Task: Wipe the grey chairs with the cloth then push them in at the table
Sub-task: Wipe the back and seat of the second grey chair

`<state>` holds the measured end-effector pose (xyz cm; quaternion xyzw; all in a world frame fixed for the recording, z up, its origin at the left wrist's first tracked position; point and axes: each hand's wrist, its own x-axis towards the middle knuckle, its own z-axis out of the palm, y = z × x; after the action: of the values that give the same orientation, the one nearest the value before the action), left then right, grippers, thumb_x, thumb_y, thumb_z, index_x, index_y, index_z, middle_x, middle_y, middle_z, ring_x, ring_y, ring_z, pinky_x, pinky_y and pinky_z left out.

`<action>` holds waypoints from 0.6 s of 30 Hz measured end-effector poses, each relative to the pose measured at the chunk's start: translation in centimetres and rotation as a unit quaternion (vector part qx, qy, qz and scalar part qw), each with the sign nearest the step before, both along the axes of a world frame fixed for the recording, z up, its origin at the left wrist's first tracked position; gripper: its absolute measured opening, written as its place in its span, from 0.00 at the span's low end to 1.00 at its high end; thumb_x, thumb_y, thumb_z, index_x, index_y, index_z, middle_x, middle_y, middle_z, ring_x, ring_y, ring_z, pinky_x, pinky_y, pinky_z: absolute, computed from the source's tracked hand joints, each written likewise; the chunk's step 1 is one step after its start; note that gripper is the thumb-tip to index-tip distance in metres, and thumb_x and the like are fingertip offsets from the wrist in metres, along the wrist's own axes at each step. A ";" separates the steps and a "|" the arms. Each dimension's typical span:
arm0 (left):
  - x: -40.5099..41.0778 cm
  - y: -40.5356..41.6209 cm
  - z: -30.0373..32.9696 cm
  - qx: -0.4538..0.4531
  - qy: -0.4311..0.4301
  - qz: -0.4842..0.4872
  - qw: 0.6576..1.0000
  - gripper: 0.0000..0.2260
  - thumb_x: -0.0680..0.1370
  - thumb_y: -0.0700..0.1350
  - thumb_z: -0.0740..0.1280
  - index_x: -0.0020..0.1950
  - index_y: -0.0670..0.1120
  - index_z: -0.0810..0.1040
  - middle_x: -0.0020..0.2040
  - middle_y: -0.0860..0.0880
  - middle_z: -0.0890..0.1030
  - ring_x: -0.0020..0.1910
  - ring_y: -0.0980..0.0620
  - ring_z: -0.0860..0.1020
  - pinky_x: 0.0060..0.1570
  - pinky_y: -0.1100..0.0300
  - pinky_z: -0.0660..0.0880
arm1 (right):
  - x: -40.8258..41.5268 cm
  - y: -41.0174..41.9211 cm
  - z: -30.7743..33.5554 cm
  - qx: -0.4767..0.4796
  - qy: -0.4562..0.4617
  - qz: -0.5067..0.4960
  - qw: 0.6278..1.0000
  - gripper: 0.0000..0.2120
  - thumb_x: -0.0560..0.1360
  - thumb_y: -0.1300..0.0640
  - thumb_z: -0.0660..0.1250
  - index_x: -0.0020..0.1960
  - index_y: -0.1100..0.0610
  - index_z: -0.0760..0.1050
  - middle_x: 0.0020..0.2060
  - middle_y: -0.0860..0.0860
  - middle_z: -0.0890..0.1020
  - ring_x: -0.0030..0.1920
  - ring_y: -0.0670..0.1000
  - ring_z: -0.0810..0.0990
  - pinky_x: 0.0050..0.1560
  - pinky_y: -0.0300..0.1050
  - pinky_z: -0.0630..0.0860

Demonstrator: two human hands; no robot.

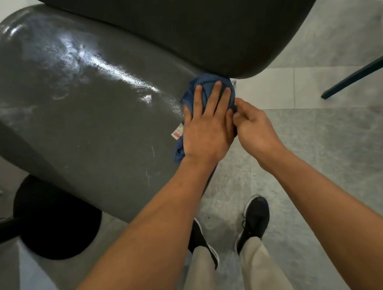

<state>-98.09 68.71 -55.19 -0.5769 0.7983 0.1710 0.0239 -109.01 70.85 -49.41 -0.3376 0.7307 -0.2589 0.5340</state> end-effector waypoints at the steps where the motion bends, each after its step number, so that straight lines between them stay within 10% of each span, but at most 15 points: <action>1: 0.6 1.3 0.0 -0.006 0.003 -0.010 1.000 0.26 0.86 0.55 0.44 0.84 0.51 0.58 0.84 0.51 0.56 0.83 0.40 0.49 0.78 0.36 0.54 | 0.0 0.1 0.0 -0.002 -0.003 -0.007 1.000 0.21 0.84 0.61 0.55 0.76 0.52 0.69 0.70 0.51 0.77 0.67 0.47 0.75 0.69 0.43 0.71; 9: 7.2 10.5 0.6 0.008 0.024 -0.036 0.999 0.24 0.87 0.56 0.54 0.83 0.53 0.60 0.84 0.53 0.56 0.84 0.43 0.48 0.77 0.34 0.56 | 2.0 0.8 0.4 -0.015 0.086 0.035 0.996 0.21 0.85 0.59 0.55 0.77 0.53 0.66 0.73 0.54 0.72 0.73 0.54 0.70 0.71 0.47 0.67; 18: 4.1 1.8 -0.5 0.037 0.059 0.170 0.983 0.25 0.87 0.57 0.47 0.84 0.54 0.54 0.84 0.54 0.52 0.84 0.45 0.45 0.80 0.39 0.45 | 4.4 1.5 -0.8 -0.080 0.213 0.131 0.965 0.24 0.85 0.57 0.56 0.80 0.58 0.60 0.81 0.55 0.56 0.81 0.53 0.55 0.78 0.44 0.54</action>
<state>-93.97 70.50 -55.70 -0.6921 0.6817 0.2353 -0.0312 -104.56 72.39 -50.21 -0.5189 0.7542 -0.1663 0.3663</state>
